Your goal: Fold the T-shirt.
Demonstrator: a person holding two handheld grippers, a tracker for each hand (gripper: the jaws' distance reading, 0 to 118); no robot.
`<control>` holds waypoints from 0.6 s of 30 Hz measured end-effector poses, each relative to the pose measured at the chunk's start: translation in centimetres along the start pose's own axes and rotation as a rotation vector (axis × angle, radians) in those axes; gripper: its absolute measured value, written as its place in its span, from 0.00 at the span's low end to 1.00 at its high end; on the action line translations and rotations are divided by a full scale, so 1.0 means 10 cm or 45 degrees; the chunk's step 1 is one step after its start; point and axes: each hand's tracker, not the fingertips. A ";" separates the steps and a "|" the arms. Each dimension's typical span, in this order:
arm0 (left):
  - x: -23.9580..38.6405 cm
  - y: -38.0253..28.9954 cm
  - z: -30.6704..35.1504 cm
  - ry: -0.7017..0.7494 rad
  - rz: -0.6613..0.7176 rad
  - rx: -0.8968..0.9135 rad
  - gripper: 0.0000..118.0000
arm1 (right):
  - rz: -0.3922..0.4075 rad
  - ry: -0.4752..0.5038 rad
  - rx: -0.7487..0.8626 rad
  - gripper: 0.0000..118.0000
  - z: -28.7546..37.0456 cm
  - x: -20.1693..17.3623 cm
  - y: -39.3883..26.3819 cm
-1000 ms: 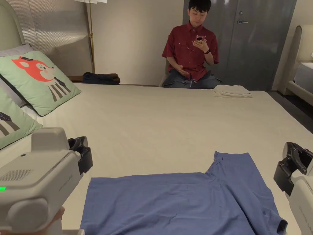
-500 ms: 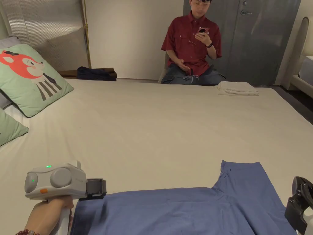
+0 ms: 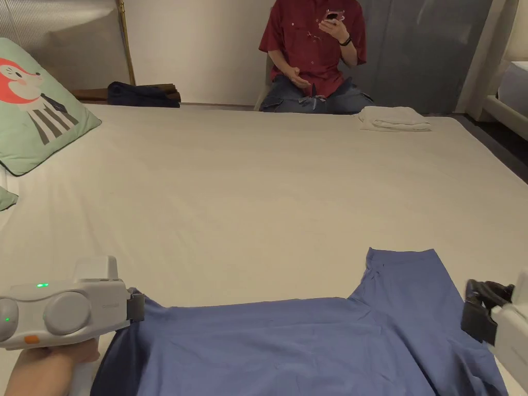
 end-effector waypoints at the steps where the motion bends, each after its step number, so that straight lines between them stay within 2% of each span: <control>1: 0.02 0.01 0.06 -0.015 0.001 0.016 0.01 | -0.028 0.028 -0.101 0.62 -0.17 0.07 0.05; 2: 0.04 0.01 0.10 -0.030 0.004 0.027 0.01 | -0.076 0.047 -0.164 0.82 -0.35 0.15 0.07; 3: 0.05 0.01 0.15 -0.046 0.012 0.041 0.01 | -0.093 0.047 -0.222 0.92 -0.52 0.21 0.08; 6: 0.09 0.00 0.20 -0.051 -0.010 0.062 0.01 | -0.075 -0.038 -0.338 0.90 -0.94 0.36 0.07; 9: 0.13 -0.04 0.21 -0.034 -0.041 0.072 0.01 | -0.064 -0.069 -0.531 0.89 -1.31 0.45 -0.03; 10: 0.14 -0.05 0.21 -0.034 -0.044 0.072 0.01 | -0.068 -0.066 -0.602 0.86 -1.37 0.43 -0.08; 11: 0.14 -0.05 0.21 -0.036 -0.046 0.069 0.01 | -0.071 -0.060 -0.647 0.77 -1.42 0.43 -0.13; 12: 0.09 -0.05 0.15 -0.037 -0.046 0.065 0.01 | -0.063 -0.054 -0.689 0.59 -1.46 0.42 -0.18; 13: 0.09 -0.06 0.14 -0.036 -0.044 0.061 0.01 | -0.040 -0.043 -0.718 0.57 -1.45 0.38 -0.22; 15: 0.10 -0.07 0.14 -0.035 -0.041 0.058 0.01 | -0.034 -0.071 -0.623 0.45 -1.29 0.29 -0.21; 16: 0.09 -0.06 0.15 -0.033 -0.040 0.058 0.01 | -0.022 -0.044 -0.611 0.36 -1.22 0.27 -0.17; 17: 0.09 -0.07 0.17 -0.032 -0.039 0.062 0.01 | -0.019 -0.011 -0.588 0.26 -1.16 0.25 -0.14; 18: 0.09 -0.07 0.20 -0.032 -0.037 0.068 0.01 | 0.004 -0.032 -0.531 0.05 -1.06 0.22 -0.12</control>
